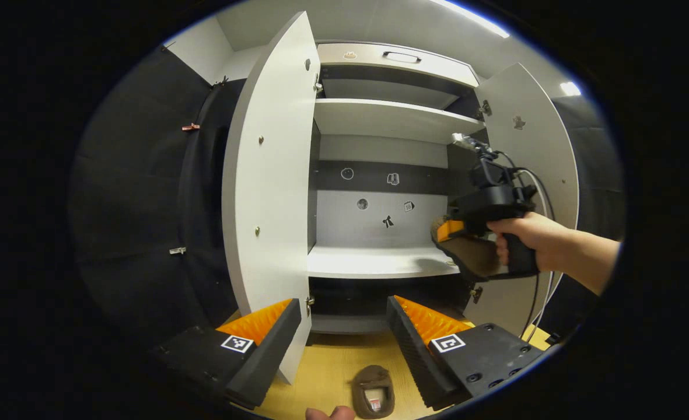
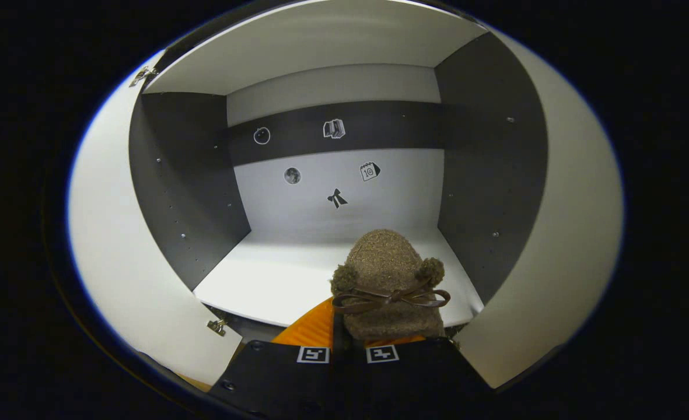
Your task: Grab one shoe with the right hand and put it into the shoe cabinet, grab the other shoe with the left hand and put it into the shoe cabinet; then close the right door with the right hand and the left door with the left hand.
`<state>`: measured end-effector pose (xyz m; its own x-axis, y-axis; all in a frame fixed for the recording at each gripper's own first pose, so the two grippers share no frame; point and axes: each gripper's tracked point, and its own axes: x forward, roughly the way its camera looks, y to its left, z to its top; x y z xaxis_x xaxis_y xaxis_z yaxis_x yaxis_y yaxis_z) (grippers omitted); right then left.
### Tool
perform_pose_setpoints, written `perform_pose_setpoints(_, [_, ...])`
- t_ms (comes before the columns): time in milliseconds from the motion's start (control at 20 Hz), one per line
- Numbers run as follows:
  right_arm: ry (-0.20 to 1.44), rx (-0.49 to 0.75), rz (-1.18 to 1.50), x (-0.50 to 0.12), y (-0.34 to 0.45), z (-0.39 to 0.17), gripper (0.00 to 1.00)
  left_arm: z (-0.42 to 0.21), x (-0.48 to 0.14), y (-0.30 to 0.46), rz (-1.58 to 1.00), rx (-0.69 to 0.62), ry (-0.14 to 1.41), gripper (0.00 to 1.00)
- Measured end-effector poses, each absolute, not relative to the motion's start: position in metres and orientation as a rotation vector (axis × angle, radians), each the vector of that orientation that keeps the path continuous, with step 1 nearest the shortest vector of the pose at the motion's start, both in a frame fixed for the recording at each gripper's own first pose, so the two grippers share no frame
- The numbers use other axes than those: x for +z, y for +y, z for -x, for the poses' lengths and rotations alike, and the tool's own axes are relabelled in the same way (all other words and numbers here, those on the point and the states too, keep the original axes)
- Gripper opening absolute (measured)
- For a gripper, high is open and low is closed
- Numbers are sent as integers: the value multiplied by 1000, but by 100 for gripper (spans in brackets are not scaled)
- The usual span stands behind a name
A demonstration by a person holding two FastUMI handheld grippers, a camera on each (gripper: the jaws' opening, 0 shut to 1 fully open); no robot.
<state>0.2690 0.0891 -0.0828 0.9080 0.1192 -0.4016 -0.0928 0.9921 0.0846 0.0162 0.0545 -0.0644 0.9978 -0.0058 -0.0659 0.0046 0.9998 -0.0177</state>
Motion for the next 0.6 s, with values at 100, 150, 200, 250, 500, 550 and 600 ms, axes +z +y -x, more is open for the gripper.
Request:
perform_pose_setpoints(100, [398,104,-62,-81,92,-298,8,-15,-65,54,20,-8,69,95])
perform_pose_setpoints(150, [396,99,-53,-82,92,-311,8,-14,-65,54,18,-9,71,95])
perform_pose_setpoints(200, [389,92,-44,-83,92,-325,8,-13,-65,55,17,-10,68,95])
perform_pose_setpoints(250, [388,88,-39,-85,92,-338,8,-13,-65,55,14,-11,65,95])
perform_pose_setpoints(500, [408,46,-57,-108,91,-387,8,-12,-72,62,22,4,85,95])
perform_pose_setpoints(550, [416,39,-53,-114,91,-393,8,-13,-74,63,28,7,90,95])
perform_pose_setpoints(600, [425,37,-52,-121,91,-399,8,-13,-75,64,31,9,94,95])
